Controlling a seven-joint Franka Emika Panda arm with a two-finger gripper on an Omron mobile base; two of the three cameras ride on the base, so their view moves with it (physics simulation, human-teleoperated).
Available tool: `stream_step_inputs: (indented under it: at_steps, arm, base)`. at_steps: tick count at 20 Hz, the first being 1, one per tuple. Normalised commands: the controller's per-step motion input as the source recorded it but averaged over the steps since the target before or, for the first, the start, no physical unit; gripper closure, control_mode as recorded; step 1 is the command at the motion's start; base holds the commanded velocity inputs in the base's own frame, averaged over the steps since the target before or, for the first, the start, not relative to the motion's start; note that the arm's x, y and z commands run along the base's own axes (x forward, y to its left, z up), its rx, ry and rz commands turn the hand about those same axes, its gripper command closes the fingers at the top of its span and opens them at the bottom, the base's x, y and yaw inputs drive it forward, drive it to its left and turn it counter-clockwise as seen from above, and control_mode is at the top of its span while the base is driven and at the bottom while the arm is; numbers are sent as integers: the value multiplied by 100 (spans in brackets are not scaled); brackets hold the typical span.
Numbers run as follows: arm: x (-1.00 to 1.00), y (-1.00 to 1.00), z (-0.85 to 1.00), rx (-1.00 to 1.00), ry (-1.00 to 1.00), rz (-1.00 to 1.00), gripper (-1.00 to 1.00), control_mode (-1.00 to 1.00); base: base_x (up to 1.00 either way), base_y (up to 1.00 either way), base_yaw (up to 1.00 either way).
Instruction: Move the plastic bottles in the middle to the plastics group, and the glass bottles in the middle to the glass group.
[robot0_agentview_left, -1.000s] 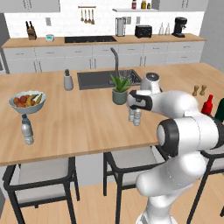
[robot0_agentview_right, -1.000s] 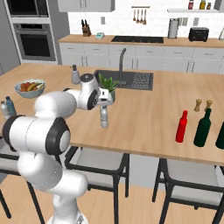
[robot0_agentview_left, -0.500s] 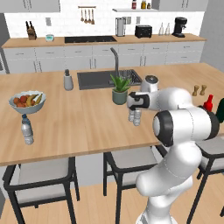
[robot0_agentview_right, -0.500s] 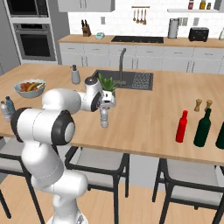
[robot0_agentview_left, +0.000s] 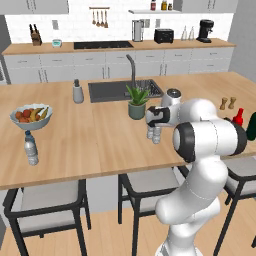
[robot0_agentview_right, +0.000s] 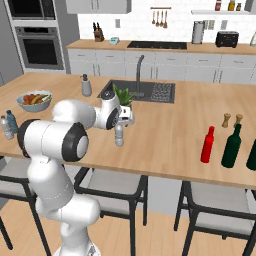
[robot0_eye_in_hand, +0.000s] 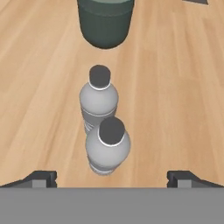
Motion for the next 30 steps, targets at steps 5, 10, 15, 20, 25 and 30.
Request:
stream_step_inputs:
  at_steps: [5, 10, 15, 20, 25, 30]
  arm:
    - [0, 3, -21, 0, 0, 0, -100, -100]
    - [13, 0, -32, 0, -2, 0, -100, -100]
    - [20, 0, -14, 0, -1, 0, -100, -100]
    - [10, 0, 0, 0, -2, 0, -100, -100]
    - [27, 0, -1, 2, -6, 0, -100, -100]
    - [0, 0, 0, 0, 0, 0, 100, -100]
  base:
    - [0, 0, 0]
    - [0, 0, 0]
    - [0, 0, 0]
    - [0, 0, 0]
    - [0, 0, 0]
    - [0, 0, 0]
